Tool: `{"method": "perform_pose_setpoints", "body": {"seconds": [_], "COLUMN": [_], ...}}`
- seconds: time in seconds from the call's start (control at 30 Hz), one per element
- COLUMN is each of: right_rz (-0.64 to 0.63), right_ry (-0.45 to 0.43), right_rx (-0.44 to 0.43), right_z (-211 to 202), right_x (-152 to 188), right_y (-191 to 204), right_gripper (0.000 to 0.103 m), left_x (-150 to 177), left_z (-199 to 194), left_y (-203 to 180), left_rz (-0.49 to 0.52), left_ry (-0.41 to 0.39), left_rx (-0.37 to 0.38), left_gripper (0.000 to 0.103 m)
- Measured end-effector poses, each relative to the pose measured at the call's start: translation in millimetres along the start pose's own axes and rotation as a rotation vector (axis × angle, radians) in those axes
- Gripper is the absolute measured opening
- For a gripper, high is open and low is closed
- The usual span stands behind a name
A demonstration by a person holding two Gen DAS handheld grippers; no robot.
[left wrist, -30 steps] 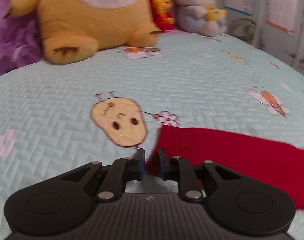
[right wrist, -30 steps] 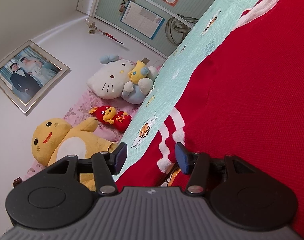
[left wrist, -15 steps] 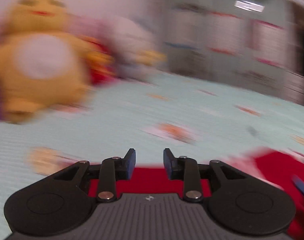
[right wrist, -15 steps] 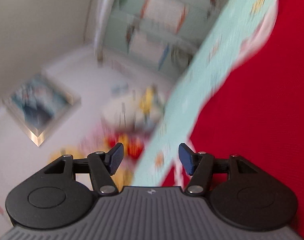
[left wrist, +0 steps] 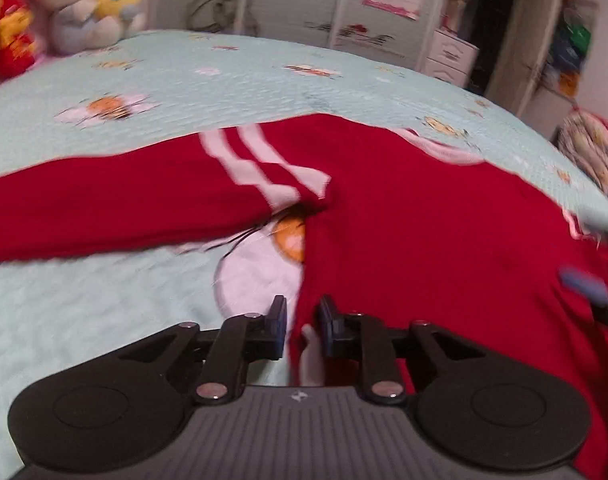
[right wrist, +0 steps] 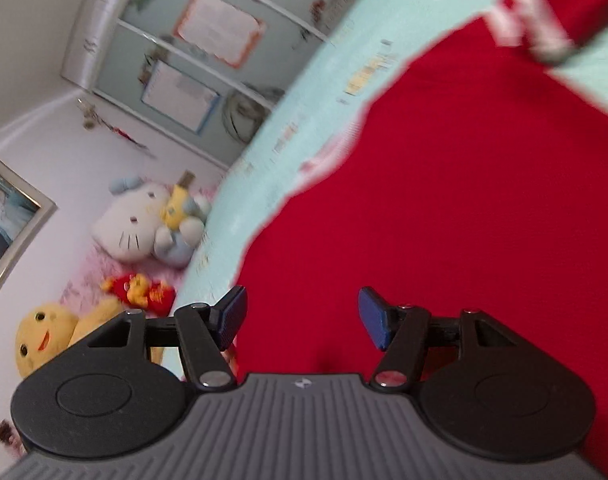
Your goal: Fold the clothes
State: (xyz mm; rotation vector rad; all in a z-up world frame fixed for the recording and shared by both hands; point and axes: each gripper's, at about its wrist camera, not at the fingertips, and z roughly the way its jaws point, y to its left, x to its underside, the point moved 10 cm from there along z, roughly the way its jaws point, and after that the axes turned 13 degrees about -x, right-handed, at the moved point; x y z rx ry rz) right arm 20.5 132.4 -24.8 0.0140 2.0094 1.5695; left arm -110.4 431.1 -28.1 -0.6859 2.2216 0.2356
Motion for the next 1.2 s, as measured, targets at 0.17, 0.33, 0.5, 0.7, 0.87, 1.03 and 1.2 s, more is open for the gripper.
{"method": "perform_pose_setpoints", "body": {"seconds": [0.17, 0.33, 0.5, 0.7, 0.87, 1.03, 1.2], "right_rz": [0.045, 0.070, 0.061, 0.013, -0.043, -0.076, -0.048], "right_ry": [-0.078, -0.174, -0.187, -0.114, -0.064, -0.060, -0.058], "right_rx": [-0.099, -0.206, -0.286, -0.176, 0.136, 0.136, 0.160], "right_z": [-92, -144, -149, -137, -149, -152, -163], "right_x": [19, 45, 43, 45, 45, 44, 41], "right_y": [-5, -8, 1, -8, -36, -29, -37], "right_gripper": [0.067, 0.067, 0.067, 0.051, 0.000, 0.004, 0.006], "left_x": [16, 33, 53, 78, 87, 88, 107], "left_z": [-61, -103, -113, -86, -84, -100, -90], "left_y": [11, -41, -102, -136, -88, -94, -123], "left_rz": [-0.060, 0.042, 0.167, 0.266, 0.129, 0.096, 0.147], "left_ry": [-0.074, -0.105, -0.061, 0.013, 0.040, 0.053, 0.110], "left_rx": [-0.077, -0.022, 0.059, 0.082, 0.013, 0.033, 0.123], "left_gripper": [0.027, 0.031, 0.032, 0.051, 0.059, 0.055, 0.066]}}
